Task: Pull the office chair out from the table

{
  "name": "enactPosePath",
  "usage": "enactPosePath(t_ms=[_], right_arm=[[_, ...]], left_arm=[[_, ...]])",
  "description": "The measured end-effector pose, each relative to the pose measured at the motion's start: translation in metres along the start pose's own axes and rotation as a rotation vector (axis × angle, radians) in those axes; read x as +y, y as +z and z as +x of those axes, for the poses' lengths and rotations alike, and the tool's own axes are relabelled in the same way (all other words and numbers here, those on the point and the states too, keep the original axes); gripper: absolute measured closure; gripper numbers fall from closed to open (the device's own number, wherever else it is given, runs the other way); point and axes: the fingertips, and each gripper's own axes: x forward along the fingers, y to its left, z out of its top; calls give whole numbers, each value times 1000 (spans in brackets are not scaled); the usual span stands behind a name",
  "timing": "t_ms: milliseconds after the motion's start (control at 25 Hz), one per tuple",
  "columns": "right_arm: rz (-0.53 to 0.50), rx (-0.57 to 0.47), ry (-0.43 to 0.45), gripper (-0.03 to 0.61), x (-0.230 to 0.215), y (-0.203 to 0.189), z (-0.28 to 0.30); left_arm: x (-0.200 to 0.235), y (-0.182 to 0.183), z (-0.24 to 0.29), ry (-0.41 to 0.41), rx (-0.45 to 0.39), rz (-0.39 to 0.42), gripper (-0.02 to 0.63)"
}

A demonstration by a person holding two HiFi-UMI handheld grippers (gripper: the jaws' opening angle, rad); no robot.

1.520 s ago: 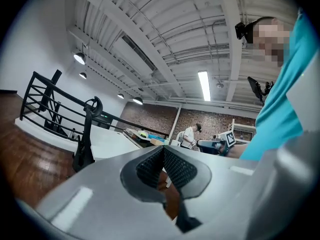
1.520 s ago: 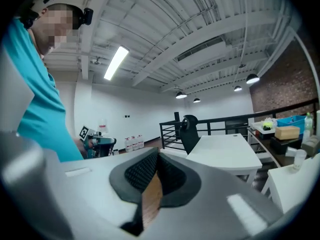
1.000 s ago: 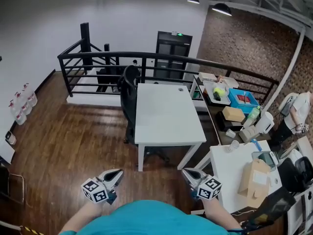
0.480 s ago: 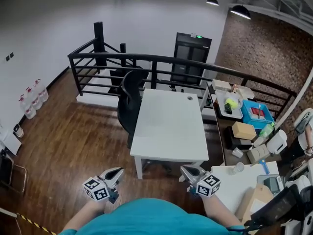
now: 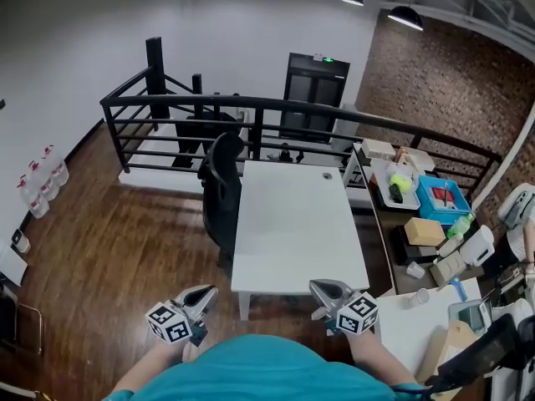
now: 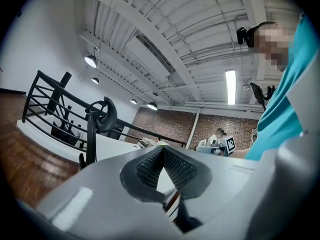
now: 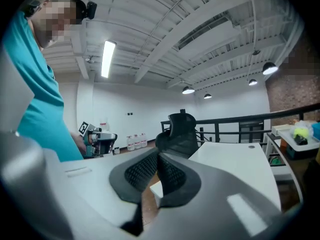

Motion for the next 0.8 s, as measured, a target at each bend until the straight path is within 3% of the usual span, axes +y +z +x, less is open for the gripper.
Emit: enactPosePath(t_ms=[240,400,480,560,680,800], right_arm=[[-21,21,-3,578,39,13,129],[-63,50,67,578,-27,-22,175],[-88,72,81,565,-36,-30,206],[-107,100,88,470,-21,-29,252],[-125,135,107,383,2,-29,321],[-150,160,125,292,-9,-49,368]], left_arm=[[84,52,-45,-64,25,11,594],[121,26,14,-29,43,38,594],[133,27,15,-12,42,44,594],[145,47,-11,4,34,46,594],[166,77,-53,55,19,44,594],[182,82,-57,128,16,56,594]])
